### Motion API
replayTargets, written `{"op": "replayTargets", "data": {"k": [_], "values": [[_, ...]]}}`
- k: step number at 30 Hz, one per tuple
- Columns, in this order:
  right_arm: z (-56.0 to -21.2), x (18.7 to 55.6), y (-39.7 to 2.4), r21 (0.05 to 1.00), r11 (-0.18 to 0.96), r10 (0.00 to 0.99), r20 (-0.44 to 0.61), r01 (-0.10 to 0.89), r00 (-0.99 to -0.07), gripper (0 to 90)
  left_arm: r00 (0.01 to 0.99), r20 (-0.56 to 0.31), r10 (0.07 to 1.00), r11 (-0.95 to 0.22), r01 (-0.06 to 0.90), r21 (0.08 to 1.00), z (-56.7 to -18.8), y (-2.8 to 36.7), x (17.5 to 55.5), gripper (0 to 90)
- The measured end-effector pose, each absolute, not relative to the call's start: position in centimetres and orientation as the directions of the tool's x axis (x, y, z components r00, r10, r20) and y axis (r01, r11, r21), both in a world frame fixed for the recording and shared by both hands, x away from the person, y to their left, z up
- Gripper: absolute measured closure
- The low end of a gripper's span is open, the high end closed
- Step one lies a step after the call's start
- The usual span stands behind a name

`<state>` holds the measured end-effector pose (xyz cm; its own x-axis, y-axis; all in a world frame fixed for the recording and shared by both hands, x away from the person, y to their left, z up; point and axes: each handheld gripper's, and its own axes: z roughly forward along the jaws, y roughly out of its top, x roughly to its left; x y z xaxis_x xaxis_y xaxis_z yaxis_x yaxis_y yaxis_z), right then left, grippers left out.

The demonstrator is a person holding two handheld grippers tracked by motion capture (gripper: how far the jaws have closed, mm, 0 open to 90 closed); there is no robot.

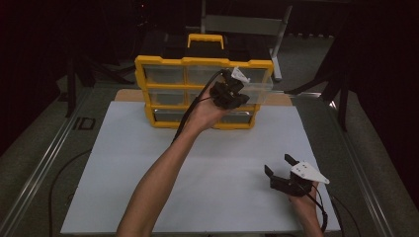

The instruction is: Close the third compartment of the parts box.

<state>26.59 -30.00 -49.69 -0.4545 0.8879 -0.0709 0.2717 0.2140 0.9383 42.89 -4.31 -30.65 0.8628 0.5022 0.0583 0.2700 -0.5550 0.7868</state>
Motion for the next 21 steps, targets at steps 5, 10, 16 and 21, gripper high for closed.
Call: {"op": "replayTargets", "data": {"k": [5, 10, 16, 21], "values": [[-49.69, 26.58, -29.99, 0.937, 0.216, 0.888, -0.072, 0.273, -0.455, 14.6, 0.858, 0.057, 0.510, -0.552, 0.275, 0.787, -30.60, -4.42, 43.14, 90.0], [-49.70, 26.59, -29.97, 0.937, 0.215, 0.888, -0.071, 0.275, -0.455, 14.6, 0.854, 0.060, 0.517, -0.550, 0.278, 0.787, -30.53, -4.54, 43.39, 90.0], [-49.71, 26.60, -29.97, 0.937, 0.216, 0.887, -0.071, 0.275, -0.456, 14.6, 0.855, 0.063, 0.515, -0.554, 0.276, 0.785, -30.51, -4.60, 43.52, 90.0], [-49.73, 26.60, -29.88, 0.937, 0.218, 0.886, -0.071, 0.275, -0.459, 14.6, 0.855, 0.063, 0.515, -0.553, 0.276, 0.786, -30.51, -4.63, 43.55, 90.0]]}}
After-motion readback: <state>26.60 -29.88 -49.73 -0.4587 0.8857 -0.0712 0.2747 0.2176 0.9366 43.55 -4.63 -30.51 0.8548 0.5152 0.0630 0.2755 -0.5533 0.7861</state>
